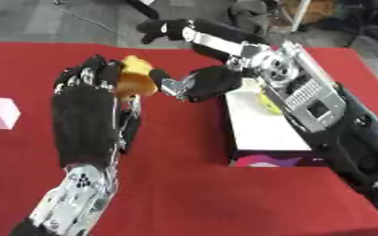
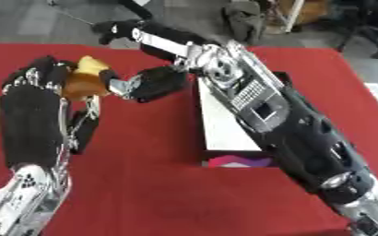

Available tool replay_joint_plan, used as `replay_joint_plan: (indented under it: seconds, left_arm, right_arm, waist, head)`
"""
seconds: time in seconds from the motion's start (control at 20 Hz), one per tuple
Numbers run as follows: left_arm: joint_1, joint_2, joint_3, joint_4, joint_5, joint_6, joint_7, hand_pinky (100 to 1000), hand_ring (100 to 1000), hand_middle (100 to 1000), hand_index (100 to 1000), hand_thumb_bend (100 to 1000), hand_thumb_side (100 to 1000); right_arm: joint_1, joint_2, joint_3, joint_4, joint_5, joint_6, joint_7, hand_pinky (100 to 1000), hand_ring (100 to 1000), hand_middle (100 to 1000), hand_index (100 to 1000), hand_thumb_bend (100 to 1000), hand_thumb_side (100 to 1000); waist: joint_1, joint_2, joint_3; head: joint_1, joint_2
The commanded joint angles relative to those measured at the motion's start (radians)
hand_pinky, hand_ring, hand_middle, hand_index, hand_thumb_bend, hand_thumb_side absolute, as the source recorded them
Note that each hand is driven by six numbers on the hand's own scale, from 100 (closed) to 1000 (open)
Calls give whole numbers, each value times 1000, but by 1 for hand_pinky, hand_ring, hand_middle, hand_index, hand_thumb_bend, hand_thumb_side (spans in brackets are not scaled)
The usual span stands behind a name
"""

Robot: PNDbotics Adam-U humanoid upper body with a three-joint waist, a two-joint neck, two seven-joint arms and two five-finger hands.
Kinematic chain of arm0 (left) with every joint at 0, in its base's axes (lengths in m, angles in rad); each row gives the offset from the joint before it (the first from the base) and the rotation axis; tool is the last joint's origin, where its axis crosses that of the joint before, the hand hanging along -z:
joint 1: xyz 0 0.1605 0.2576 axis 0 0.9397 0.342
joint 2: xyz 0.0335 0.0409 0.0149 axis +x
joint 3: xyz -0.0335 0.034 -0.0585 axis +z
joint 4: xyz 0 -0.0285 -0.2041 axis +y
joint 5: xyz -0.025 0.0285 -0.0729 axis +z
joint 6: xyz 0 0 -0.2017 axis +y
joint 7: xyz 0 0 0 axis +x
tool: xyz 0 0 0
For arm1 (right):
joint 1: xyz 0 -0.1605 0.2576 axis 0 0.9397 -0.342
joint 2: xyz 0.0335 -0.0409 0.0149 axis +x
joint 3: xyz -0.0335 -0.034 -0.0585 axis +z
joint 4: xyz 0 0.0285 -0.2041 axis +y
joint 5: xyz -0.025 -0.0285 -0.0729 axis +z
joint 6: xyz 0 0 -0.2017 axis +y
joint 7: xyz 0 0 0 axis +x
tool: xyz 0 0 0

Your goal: Pick up the objects with one hand, pass them to the other hand, and then place them into the box on the other side of the table.

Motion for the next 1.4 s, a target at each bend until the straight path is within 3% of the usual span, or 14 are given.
replay_joint_plan:
  seconds: [0.05,1.4]
  left_arm:
    - [-12,-14,2,-7,-7,-1,7,507,387,287,468,100,100]
    - [-20,-37,-6,33,-9,-75,122,501,387,284,485,100,100]
  right_arm:
    - [-14,-10,-11,-7,-20,10,18,1000,1000,883,1000,100,583]
    - [-22,7,14,54,-6,16,57,1000,1000,861,1000,100,668]
  waist:
    - [1,-20,1]
    - [-8,-22,10]
  head:
    - [-2,-12]
    - [-20,10]
